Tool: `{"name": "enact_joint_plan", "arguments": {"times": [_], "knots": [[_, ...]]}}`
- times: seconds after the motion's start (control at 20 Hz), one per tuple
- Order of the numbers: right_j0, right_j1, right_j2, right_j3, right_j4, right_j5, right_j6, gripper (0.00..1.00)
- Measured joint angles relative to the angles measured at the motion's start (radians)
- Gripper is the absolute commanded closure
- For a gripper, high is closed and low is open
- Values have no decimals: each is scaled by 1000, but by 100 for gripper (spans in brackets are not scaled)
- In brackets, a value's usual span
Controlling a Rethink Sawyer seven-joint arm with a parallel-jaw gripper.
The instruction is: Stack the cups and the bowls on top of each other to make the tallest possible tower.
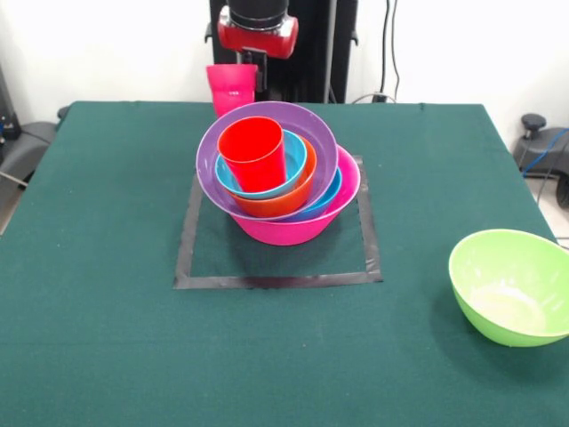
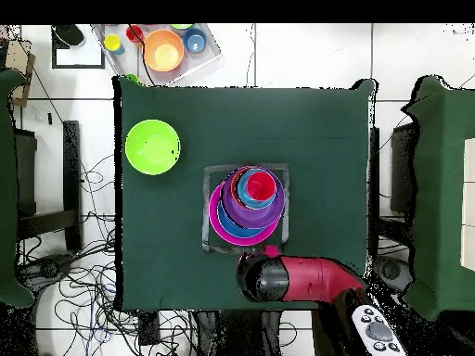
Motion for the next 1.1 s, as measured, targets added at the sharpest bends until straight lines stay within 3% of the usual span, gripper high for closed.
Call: {"name": "enact_joint_plan", "arguments": {"times": [0.45, 0.85, 0.9, 1.1], "knots": [[-4, -104, 11, -37, -1, 172, 0, 100], [-36, -228, 27, -130, -3, 514, -13, 100], [-44, -258, 40, -168, -3, 631, -23, 100], [-57, -288, 66, -216, 1, 760, -36, 100]]}}
